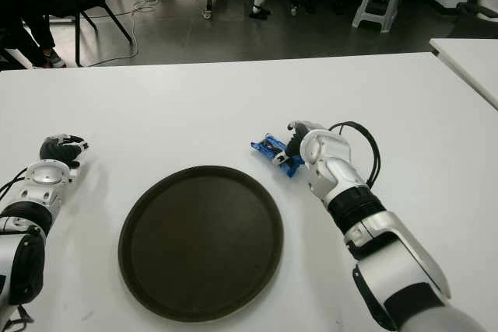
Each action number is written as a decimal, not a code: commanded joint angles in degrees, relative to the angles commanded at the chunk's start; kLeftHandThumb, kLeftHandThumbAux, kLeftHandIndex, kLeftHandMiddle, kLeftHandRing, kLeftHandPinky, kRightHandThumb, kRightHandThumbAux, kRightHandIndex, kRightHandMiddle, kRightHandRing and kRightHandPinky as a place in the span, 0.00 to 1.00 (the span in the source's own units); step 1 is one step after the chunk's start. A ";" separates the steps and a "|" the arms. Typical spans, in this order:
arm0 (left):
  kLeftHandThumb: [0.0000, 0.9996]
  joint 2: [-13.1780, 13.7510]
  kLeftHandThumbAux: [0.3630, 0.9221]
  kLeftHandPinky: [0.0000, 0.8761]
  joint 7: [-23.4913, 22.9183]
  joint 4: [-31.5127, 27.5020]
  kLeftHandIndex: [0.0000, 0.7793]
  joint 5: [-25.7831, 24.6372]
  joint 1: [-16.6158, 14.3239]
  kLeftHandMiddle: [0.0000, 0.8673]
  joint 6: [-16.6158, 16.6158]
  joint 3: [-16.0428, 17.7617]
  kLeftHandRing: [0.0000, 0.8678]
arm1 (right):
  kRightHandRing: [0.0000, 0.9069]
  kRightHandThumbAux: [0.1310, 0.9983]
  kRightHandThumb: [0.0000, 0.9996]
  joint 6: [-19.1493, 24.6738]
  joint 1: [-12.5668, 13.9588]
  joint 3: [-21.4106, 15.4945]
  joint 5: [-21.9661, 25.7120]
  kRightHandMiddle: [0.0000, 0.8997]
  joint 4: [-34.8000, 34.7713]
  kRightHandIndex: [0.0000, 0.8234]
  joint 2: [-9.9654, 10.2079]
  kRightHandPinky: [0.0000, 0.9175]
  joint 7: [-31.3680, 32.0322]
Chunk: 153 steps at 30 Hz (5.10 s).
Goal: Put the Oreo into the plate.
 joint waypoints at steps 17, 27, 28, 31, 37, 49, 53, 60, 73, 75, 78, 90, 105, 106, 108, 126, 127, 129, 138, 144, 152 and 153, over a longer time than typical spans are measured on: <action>0.67 0.00 0.65 0.20 0.42 0.08 0.51 0.41 0.09 0.20 0.18 -0.11 0.22 | 0.00 0.66 0.00 -1.42 0.13 1.69 -0.52 0.00 -0.04 0.00 0.07 0.00 0.25; 0.68 -0.09 0.64 0.20 0.33 -0.03 0.51 0.12 0.23 0.21 -0.37 0.11 0.22 | 0.00 0.66 0.00 -0.22 0.02 2.64 -0.60 0.00 -1.14 0.00 0.71 0.00 2.03; 0.68 -0.09 0.64 0.20 0.35 -0.03 0.51 0.16 0.22 0.21 -0.35 0.07 0.22 | 0.00 0.67 0.00 -0.39 -0.04 2.69 -0.50 0.00 -0.70 0.00 0.91 0.00 1.85; 0.68 -0.09 0.64 0.18 0.37 -0.04 0.51 0.24 0.19 0.20 -0.26 0.01 0.21 | 0.00 0.67 0.00 -0.84 -0.29 2.82 -0.28 0.00 0.55 0.00 1.40 0.00 1.32; 0.68 -0.05 0.65 0.17 0.24 -0.02 0.51 0.10 0.16 0.20 -0.17 0.13 0.21 | 0.00 0.69 0.00 -1.49 -0.90 3.24 -0.34 0.00 2.45 0.00 2.13 0.00 0.82; 0.68 -0.03 0.64 0.20 0.36 -0.07 0.51 0.23 0.27 0.21 -0.54 0.12 0.22 | 0.00 0.70 0.00 -2.30 -1.43 2.99 0.49 0.00 4.96 0.00 3.34 0.00 0.96; 0.68 0.05 0.64 0.20 0.36 -0.05 0.51 0.18 0.30 0.20 -0.47 0.18 0.22 | 0.00 0.70 0.00 -4.24 -1.32 2.31 1.29 0.00 6.96 0.00 3.52 0.00 -0.14; 0.68 0.15 0.64 0.17 0.57 -0.07 0.51 0.30 0.35 0.18 -0.28 0.09 0.20 | 0.00 0.70 0.00 -5.36 -2.05 2.37 1.37 0.00 9.72 0.00 3.85 0.00 -1.16; 0.68 0.27 0.64 0.16 0.30 -0.10 0.51 0.14 0.37 0.17 -0.14 0.17 0.18 | 0.00 0.68 0.00 -2.71 -3.02 2.08 1.28 0.00 11.67 0.00 4.17 0.00 -1.80; 0.68 0.31 0.64 0.17 0.32 -0.09 0.51 0.17 0.36 0.17 -0.07 0.15 0.18 | 0.00 0.68 0.00 -2.57 -2.98 2.00 1.28 0.00 11.72 0.00 3.92 0.00 -2.05; 0.68 0.32 0.64 0.18 0.41 -0.07 0.51 0.20 0.35 0.17 0.03 0.13 0.19 | 0.00 0.68 0.00 -2.01 -2.82 1.80 1.31 0.00 11.42 0.00 3.67 0.00 -2.42; 0.67 0.44 0.65 0.18 0.01 -0.11 0.51 0.08 0.49 0.17 -0.19 0.28 0.19 | 0.00 0.69 0.00 -0.24 -3.10 0.70 1.55 0.00 12.73 0.00 3.42 0.00 -3.80; 0.67 0.57 0.65 0.18 0.01 -0.19 0.51 0.33 0.49 0.16 -0.24 -0.02 0.19 | 0.00 0.70 0.00 -1.96 -4.17 -0.61 2.19 0.00 18.43 0.00 2.40 0.00 -6.58; 0.67 0.58 0.65 0.18 0.01 -0.20 0.51 0.33 0.49 0.16 -0.25 -0.03 0.19 | 0.00 0.70 0.00 -1.98 -4.19 -0.64 2.22 0.00 18.54 0.00 2.41 0.00 -6.68; 0.67 0.58 0.65 0.19 0.21 -0.20 0.51 0.51 0.48 0.16 -0.19 -0.21 0.19 | 0.00 0.71 0.00 -2.41 -4.12 -0.94 2.43 0.00 19.03 0.00 2.32 0.00 -7.27; 0.25 0.64 0.72 0.15 0.20 -0.21 0.10 0.43 0.37 0.14 0.11 -0.68 0.16 | 0.00 0.72 0.00 -2.08 -3.35 -1.65 3.01 0.00 17.65 0.00 2.36 0.00 -6.62; 0.25 0.64 0.72 0.16 0.19 -0.21 0.10 0.42 0.37 0.14 0.09 -0.68 0.17 | 0.00 0.72 0.00 -2.16 -3.33 -1.72 3.05 0.00 17.68 0.00 2.38 0.00 -6.69; 0.25 0.65 0.72 0.17 0.16 -0.22 0.10 0.40 0.37 0.14 0.07 -0.67 0.17 | 0.00 0.72 0.00 -2.33 -3.37 -1.75 3.06 0.00 17.89 0.00 2.40 0.00 -6.87; 0.24 0.64 0.71 0.18 0.21 -0.22 0.09 0.42 0.34 0.14 0.19 -0.70 0.17 | 0.00 0.70 0.00 -2.39 -3.55 -0.55 2.13 0.00 16.74 0.00 2.40 0.00 -6.33; 0.25 0.62 0.71 0.18 -0.16 -0.20 0.10 0.17 0.37 0.14 0.09 -0.49 0.17 | 0.00 0.71 0.00 1.22 -2.73 0.45 1.16 0.00 11.44 0.00 2.47 0.00 -3.77; 0.23 0.66 0.73 0.16 -0.12 -0.22 0.10 0.45 0.35 0.13 -0.08 -0.82 0.16 | 0.00 0.72 0.00 1.40 -1.58 1.36 1.00 0.00 8.10 0.00 1.56 0.00 -2.02; 0.23 0.66 0.73 0.16 -0.14 -0.21 0.10 0.42 0.37 0.13 -0.12 -0.80 0.16 | 0.00 0.72 0.00 1.32 -1.59 1.45 1.01 0.00 8.03 0.00 1.61 0.00 -1.88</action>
